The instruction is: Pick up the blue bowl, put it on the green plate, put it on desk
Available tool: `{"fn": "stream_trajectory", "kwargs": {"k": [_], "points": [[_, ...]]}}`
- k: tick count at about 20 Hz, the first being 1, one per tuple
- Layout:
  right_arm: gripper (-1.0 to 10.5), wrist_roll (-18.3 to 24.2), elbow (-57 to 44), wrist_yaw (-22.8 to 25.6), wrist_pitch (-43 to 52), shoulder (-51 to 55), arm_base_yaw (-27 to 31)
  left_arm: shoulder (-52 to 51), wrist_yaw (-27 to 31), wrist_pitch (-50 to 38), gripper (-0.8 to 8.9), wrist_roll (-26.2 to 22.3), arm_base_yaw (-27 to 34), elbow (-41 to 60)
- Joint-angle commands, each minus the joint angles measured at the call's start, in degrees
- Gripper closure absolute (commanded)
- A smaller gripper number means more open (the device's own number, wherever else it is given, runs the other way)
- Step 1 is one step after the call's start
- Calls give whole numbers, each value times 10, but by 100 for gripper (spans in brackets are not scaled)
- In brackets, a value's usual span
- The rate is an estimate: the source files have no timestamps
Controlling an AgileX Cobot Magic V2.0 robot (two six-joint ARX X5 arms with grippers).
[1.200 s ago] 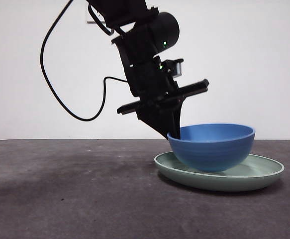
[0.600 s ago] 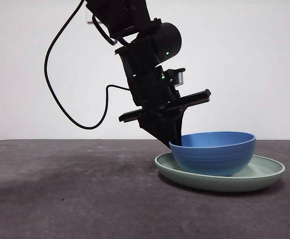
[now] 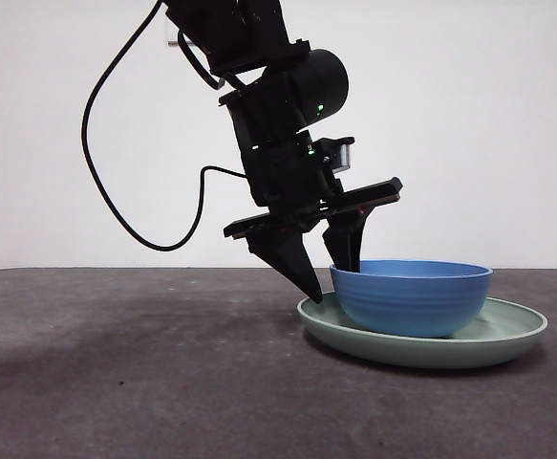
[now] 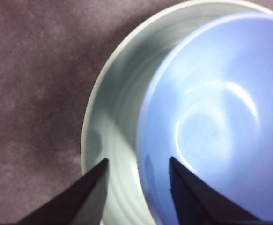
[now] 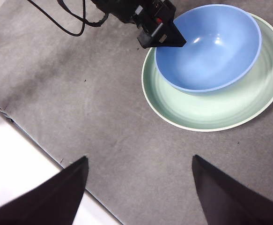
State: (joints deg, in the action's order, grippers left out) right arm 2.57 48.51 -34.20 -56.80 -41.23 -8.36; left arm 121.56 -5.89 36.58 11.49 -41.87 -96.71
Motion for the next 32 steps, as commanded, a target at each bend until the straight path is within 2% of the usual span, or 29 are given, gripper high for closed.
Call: {"fn": "stream_trajectory", "kwargs": {"k": [1,8,13,16,19,22,26,30,32], "points": [[592,-4,11,2,2,-2,-2,-11,2,-2,585,-3,-5,-14],[592,-4,11,2,2,-2,-2,-100,2,11,586,-5,-3,-14],[592,-4,11,3,2,-2,-2,-202,2,68,586,-50,2,-14],[592,-4,11,26,2,-2,-2,-257,2,95,586,-53,12,-12],[592,-4,11,28,2,-2,-2,-310,2,125,586,-67,18,2],[592,-4,11,28,2,-2,-2,-378,1,111,586,-71,18,76],[592,-4,11,28,2,-2,-2,-487,-9,64,587,-71,18,231],[592,-4,11,28,2,-2,-2,-592,-66,10,587,-69,18,375],[592,-4,11,28,2,-2,-2,-631,-121,-6,587,-69,18,423]]}}
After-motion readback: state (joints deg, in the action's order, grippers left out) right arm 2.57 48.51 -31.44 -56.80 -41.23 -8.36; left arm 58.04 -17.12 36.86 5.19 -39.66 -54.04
